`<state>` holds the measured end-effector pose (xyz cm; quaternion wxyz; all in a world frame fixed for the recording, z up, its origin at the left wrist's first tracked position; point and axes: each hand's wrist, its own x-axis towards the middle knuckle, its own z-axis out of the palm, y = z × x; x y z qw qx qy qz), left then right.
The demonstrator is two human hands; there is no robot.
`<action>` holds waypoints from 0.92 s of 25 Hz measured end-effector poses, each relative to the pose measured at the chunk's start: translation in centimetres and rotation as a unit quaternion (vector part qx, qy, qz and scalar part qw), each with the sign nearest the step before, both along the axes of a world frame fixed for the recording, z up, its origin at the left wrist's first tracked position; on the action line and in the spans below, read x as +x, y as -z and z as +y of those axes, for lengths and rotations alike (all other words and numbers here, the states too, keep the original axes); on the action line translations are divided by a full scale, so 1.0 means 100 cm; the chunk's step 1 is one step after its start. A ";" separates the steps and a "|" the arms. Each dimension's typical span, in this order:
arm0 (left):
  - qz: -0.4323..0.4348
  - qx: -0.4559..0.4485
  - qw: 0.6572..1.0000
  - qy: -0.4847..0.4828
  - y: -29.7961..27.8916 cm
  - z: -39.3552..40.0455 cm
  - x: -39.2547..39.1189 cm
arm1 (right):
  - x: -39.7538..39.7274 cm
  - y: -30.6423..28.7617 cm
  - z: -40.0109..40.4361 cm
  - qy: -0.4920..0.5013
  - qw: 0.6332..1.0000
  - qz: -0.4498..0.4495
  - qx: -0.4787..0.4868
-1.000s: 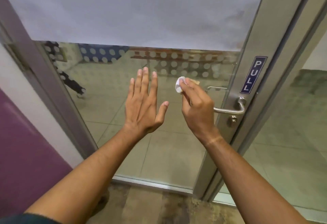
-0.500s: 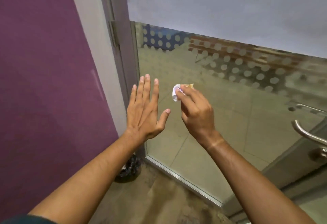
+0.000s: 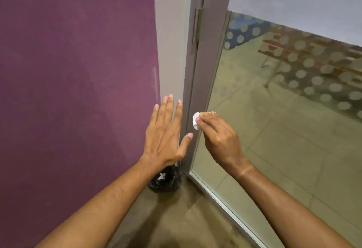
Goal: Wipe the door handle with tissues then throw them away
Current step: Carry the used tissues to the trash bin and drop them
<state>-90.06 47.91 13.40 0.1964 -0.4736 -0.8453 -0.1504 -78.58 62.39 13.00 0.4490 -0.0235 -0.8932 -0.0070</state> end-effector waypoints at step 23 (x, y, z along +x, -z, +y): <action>-0.170 -0.130 0.961 -0.175 0.189 0.019 -0.113 | -0.178 0.184 0.045 -0.093 0.918 -0.286 -0.259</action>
